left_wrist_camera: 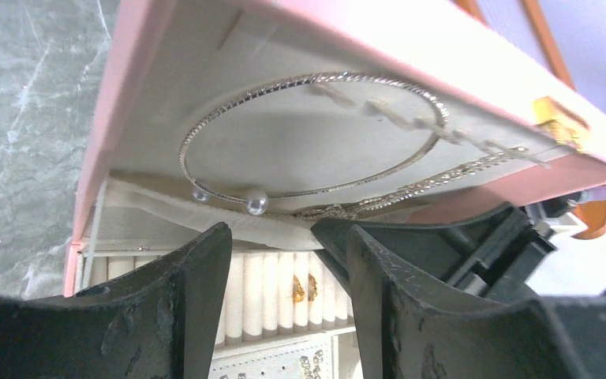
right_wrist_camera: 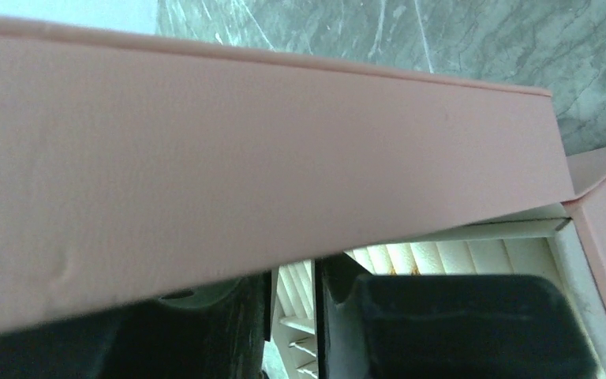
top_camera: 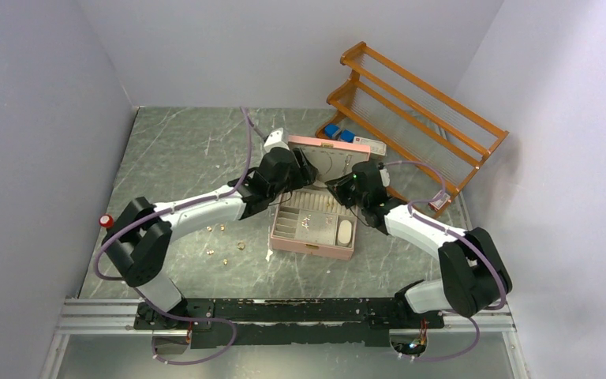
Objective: Organize the mixed jewelry
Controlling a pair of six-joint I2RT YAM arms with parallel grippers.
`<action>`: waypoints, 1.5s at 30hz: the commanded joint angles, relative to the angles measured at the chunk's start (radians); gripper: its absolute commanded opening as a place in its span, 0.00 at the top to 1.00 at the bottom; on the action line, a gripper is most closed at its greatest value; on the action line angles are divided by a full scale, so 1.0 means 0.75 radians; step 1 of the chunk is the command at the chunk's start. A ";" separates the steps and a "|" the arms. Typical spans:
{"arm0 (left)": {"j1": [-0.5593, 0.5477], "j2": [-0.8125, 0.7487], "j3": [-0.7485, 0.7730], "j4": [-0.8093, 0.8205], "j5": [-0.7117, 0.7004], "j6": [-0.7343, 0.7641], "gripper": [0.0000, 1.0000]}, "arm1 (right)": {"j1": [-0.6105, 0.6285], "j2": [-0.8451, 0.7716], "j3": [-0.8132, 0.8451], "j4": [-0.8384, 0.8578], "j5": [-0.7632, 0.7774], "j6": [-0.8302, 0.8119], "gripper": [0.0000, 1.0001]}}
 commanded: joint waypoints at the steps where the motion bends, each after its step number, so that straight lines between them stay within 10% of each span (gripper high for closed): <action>1: 0.009 -0.081 -0.036 0.008 -0.063 0.041 0.39 | -0.006 0.046 0.054 0.001 -0.017 0.009 0.74; 12: 0.027 -0.092 -0.063 0.041 -0.041 0.062 0.40 | -0.005 0.080 0.113 0.005 -0.021 0.020 0.64; 26: 0.043 -0.043 -0.003 0.087 0.014 0.117 0.43 | -0.007 -0.029 0.022 0.126 -0.069 0.006 0.84; 45: 0.064 -0.152 -0.074 0.090 -0.048 0.100 0.39 | -0.007 -0.149 0.055 0.106 0.066 -0.249 0.62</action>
